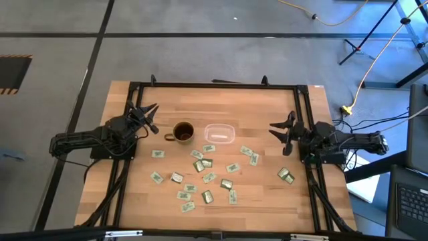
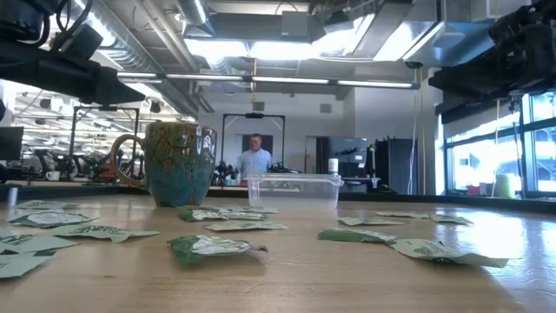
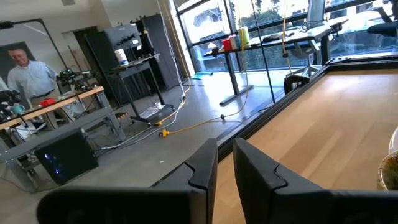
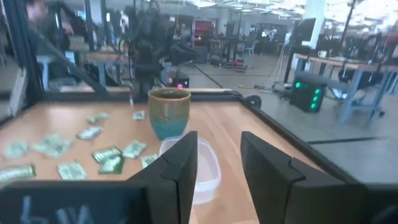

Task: Pick and place items into bin
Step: Put the light green stevia pack into the transparent bin

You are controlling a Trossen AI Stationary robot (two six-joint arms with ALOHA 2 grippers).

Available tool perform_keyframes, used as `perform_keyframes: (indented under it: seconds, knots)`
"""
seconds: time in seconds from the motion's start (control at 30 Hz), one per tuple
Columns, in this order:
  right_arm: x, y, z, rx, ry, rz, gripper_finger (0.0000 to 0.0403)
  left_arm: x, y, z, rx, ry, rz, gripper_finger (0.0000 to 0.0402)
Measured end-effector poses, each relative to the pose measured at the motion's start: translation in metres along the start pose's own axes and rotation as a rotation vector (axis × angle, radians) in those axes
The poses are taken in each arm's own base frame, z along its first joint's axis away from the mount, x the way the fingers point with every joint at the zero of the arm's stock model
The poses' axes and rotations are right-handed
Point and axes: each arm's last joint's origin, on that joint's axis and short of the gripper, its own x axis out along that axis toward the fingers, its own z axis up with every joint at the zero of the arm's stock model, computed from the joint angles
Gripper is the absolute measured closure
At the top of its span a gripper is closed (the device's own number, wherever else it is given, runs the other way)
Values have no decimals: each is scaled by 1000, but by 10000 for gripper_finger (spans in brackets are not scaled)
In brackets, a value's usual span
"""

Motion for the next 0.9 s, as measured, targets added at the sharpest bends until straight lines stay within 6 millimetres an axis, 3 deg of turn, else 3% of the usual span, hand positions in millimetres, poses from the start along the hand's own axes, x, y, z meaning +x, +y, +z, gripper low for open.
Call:
perform_keyframes:
  seconds: [0.23,0.47,0.67,0.9]
  knots:
    - [18,2,27,-34,157,14,276,0,0,0,0,0,0,352]
    - [68,12,50,-42,426,24,276,0,0,0,0,0,0,350]
    - [110,24,33,72,643,-12,276,0,0,0,0,0,0,354]
    - [132,35,4,42,809,94,276,0,0,0,0,0,0,354]
